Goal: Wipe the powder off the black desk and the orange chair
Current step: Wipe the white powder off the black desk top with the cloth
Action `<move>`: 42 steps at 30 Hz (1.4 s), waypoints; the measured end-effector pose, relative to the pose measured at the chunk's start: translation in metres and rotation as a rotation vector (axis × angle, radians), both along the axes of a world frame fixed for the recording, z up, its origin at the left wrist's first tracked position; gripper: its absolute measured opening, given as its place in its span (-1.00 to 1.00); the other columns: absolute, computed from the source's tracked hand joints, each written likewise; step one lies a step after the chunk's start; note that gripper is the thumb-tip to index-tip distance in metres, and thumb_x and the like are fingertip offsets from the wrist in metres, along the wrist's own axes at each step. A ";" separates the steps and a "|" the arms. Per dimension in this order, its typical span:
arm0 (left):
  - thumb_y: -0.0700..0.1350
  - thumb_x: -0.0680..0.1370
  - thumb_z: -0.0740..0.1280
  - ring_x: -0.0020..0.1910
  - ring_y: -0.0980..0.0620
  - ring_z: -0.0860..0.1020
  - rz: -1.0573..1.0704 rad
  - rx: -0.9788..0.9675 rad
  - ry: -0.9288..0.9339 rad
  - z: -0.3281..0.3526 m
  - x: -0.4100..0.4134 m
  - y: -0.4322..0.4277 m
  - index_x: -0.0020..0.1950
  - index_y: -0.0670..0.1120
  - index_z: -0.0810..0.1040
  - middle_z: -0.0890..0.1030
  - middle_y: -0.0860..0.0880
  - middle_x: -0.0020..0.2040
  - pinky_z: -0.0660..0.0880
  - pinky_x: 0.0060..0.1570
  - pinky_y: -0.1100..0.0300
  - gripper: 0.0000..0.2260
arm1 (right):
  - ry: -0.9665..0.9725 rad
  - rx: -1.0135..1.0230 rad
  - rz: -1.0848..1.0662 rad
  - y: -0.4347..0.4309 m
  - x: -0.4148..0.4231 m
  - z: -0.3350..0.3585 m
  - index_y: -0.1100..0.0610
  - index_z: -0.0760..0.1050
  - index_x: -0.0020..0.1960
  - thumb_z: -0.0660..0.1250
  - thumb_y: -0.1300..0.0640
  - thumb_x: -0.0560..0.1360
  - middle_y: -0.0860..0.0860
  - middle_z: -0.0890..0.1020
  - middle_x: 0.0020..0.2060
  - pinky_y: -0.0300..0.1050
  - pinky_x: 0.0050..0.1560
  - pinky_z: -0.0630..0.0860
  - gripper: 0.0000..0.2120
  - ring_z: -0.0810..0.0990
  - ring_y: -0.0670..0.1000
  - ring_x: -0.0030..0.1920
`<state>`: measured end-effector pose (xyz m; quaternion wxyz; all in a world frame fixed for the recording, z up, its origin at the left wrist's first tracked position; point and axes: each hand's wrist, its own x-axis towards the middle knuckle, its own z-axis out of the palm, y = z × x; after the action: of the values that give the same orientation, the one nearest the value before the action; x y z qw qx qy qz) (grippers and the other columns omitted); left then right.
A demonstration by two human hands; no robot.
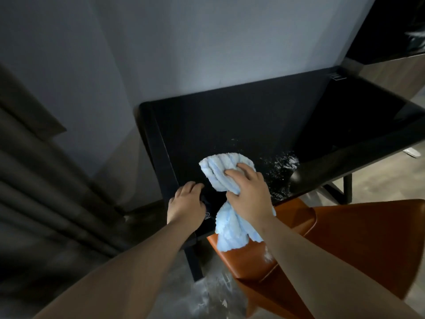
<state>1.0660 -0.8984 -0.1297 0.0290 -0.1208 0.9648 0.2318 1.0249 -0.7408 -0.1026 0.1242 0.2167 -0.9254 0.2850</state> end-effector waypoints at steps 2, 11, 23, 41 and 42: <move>-0.11 0.57 0.15 0.49 -0.01 0.11 0.006 -0.002 -0.035 0.004 -0.011 0.011 0.50 0.04 0.16 0.14 0.05 0.51 0.18 0.38 0.04 -0.51 | -0.013 -0.007 -0.028 0.013 -0.014 0.002 0.08 0.57 0.18 0.42 0.26 0.32 0.09 0.49 0.26 0.06 -0.05 0.50 -0.57 0.49 0.23 0.04; 0.00 0.62 0.09 0.53 0.01 0.01 0.194 0.098 -0.237 -0.009 -0.061 0.105 0.54 -0.01 0.06 0.04 0.03 0.56 0.07 0.47 -0.01 -0.51 | -0.052 -0.056 -0.173 0.144 -0.086 0.008 0.13 0.49 0.25 0.41 0.25 0.37 0.15 0.46 0.27 0.11 0.02 0.47 -0.55 0.46 0.24 0.06; 0.07 0.60 0.10 0.52 -0.17 -0.15 0.533 0.038 -0.329 -0.018 -0.076 0.126 0.55 0.01 -0.01 -0.07 -0.04 0.56 -0.05 0.47 -0.09 -0.45 | -0.156 0.056 -0.423 0.236 -0.189 -0.018 0.09 0.34 0.39 0.34 0.17 0.46 0.15 0.29 0.41 0.23 0.11 0.35 -0.48 0.34 0.32 0.21; 0.26 0.53 0.18 0.52 -0.16 -0.22 0.319 -0.065 -0.576 -0.003 -0.113 0.102 0.53 0.14 -0.18 -0.25 0.06 0.54 0.16 0.30 -0.38 -0.27 | -0.315 0.355 -0.042 0.183 -0.232 -0.047 -0.19 0.22 0.42 0.26 0.01 0.46 0.00 0.27 0.44 0.17 0.21 0.30 -0.45 0.25 0.18 0.35; 0.26 0.53 0.18 0.52 -0.17 -0.22 0.310 -0.067 -0.586 -0.001 -0.113 0.101 0.53 0.14 -0.18 -0.25 0.06 0.54 0.17 0.31 -0.37 -0.27 | -0.309 0.316 0.061 0.178 -0.224 -0.046 -0.17 0.28 0.39 0.28 0.05 0.44 -0.03 0.32 0.42 0.15 0.21 0.33 -0.46 0.28 0.17 0.34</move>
<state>0.9532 -0.7972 -0.1310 0.2657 -0.3287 0.8926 0.1570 0.8012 -0.5625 -0.1489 -0.0631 0.2153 -0.9596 0.1699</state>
